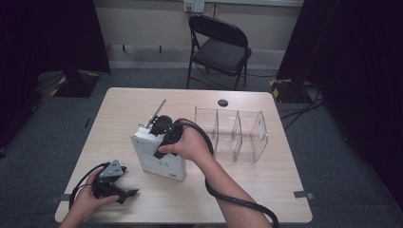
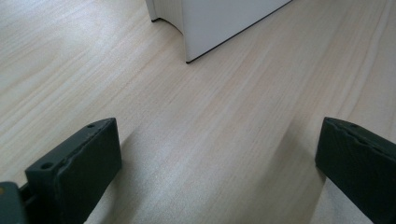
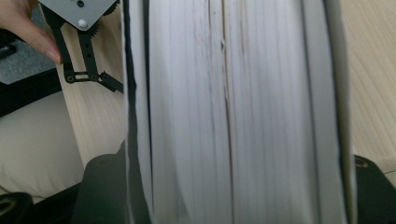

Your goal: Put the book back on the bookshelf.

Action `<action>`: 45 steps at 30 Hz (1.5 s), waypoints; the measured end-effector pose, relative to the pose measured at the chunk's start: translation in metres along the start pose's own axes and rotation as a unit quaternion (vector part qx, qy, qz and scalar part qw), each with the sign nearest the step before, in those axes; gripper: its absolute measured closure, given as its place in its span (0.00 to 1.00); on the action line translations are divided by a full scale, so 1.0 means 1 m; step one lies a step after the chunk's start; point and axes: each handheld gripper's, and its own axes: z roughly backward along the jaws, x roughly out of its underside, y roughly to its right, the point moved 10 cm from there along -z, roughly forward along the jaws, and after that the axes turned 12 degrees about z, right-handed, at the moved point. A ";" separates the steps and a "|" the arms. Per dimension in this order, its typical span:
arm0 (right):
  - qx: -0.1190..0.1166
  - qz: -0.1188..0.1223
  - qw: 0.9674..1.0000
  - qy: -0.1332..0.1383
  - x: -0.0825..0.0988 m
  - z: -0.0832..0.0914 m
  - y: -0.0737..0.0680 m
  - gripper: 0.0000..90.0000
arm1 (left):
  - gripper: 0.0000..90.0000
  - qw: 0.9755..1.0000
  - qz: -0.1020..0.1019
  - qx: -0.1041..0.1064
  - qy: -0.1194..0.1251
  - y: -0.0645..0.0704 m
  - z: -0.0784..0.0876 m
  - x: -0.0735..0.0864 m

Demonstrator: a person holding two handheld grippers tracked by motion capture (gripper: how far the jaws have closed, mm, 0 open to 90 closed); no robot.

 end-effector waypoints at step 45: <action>0.018 -0.024 0.999 -0.015 0.018 0.024 -0.006 0.58 | 0.00 1.000 -0.006 0.001 -0.002 -0.001 0.000 0.000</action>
